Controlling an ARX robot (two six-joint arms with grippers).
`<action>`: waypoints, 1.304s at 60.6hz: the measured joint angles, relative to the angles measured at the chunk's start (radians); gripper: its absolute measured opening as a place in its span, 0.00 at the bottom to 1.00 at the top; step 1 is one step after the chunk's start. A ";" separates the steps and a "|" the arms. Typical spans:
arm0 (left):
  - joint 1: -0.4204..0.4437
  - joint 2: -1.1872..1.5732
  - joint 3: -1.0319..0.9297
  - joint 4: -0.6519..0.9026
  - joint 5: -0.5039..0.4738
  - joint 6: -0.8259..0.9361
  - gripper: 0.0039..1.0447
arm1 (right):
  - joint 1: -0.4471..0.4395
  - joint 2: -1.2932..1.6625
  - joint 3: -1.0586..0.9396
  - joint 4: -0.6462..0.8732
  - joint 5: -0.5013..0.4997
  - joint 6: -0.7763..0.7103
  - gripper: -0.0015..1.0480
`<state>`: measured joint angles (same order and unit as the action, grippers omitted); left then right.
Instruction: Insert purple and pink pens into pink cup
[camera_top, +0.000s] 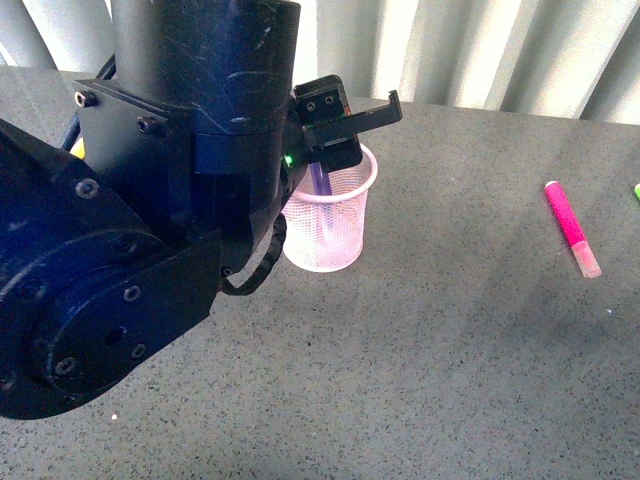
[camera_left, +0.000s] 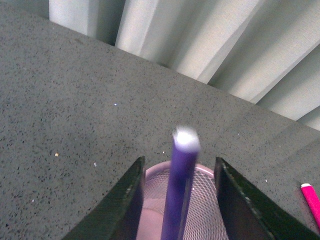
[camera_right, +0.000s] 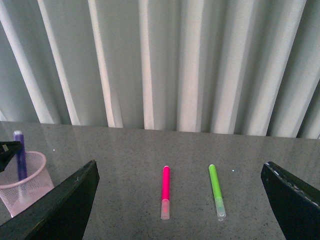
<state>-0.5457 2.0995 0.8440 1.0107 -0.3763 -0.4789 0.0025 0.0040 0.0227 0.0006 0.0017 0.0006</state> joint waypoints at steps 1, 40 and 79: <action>0.002 -0.009 -0.005 -0.010 0.005 -0.008 0.46 | 0.000 0.000 0.000 0.000 0.000 0.000 0.93; 0.133 -0.682 -0.255 -0.780 0.256 0.187 0.94 | 0.000 0.000 0.000 0.000 0.000 0.000 0.93; 0.331 -0.925 -0.731 0.027 0.173 0.463 0.04 | 0.000 0.000 0.000 0.000 0.000 0.000 0.93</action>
<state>-0.2146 1.1744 0.1127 1.0382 -0.2035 -0.0154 0.0025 0.0040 0.0227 0.0006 0.0017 0.0006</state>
